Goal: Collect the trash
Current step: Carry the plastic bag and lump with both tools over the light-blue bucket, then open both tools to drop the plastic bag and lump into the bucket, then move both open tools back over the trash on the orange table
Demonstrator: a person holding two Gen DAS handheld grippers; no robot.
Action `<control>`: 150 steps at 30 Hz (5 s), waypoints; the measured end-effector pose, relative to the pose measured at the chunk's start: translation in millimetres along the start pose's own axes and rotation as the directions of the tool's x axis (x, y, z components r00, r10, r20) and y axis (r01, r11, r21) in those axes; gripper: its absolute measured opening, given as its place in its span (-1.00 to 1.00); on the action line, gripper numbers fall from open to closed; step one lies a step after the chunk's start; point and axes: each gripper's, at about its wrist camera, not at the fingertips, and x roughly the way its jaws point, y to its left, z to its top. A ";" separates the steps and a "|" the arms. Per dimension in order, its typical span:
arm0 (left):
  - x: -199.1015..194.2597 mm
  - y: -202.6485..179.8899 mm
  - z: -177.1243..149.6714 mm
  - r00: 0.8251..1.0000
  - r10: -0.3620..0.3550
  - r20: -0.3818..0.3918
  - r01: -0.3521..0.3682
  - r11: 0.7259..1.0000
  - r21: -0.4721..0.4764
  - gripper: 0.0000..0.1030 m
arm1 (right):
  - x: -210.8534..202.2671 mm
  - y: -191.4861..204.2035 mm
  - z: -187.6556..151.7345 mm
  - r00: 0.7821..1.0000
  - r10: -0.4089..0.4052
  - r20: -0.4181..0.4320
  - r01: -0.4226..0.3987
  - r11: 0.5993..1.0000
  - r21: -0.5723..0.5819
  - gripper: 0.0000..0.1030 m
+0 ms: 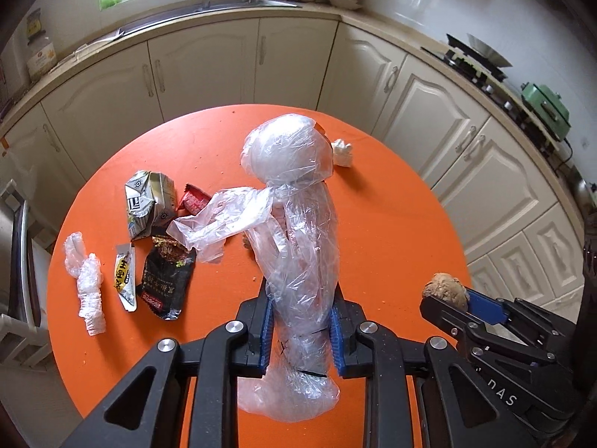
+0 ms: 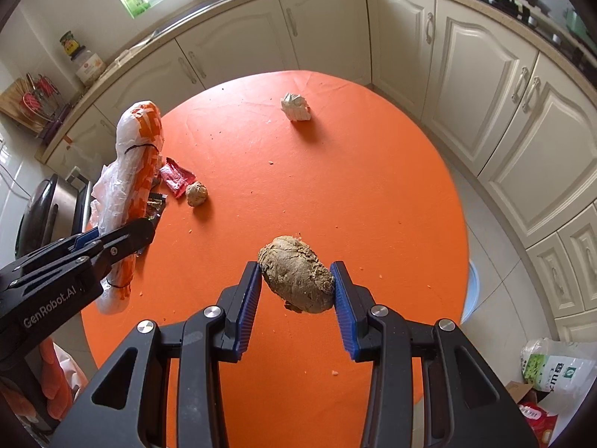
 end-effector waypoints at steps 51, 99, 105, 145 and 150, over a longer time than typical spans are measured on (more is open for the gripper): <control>273.8 -412.0 50.4 0.938 0.086 -0.334 0.129 0.810 0.572 0.00 | -47.0 -351.7 -96.3 0.978 -0.206 -0.028 0.179 0.770 0.612 -0.25; 152.4 -267.3 43.2 0.969 0.015 -0.248 0.093 0.903 0.419 0.16 | -83.3 -238.5 -61.1 0.957 -0.278 0.088 0.211 0.868 0.450 0.72; 89.8 -205.2 17.1 0.985 -0.027 -0.172 0.087 0.932 0.353 0.31 | -101.6 -190.4 -63.1 0.954 -0.259 0.151 0.181 0.899 0.398 0.82; -33.0 237.7 -45.2 0.981 0.138 -0.139 -0.188 0.864 -0.467 0.62 | 46.3 152.8 -13.4 0.992 -0.102 -0.076 0.083 0.971 -0.222 0.98; -4.7 243.9 -26.3 0.983 0.093 -0.161 -0.160 0.861 -0.483 0.62 | 69.2 157.9 1.1 0.984 -0.148 -0.098 0.122 0.964 -0.236 0.98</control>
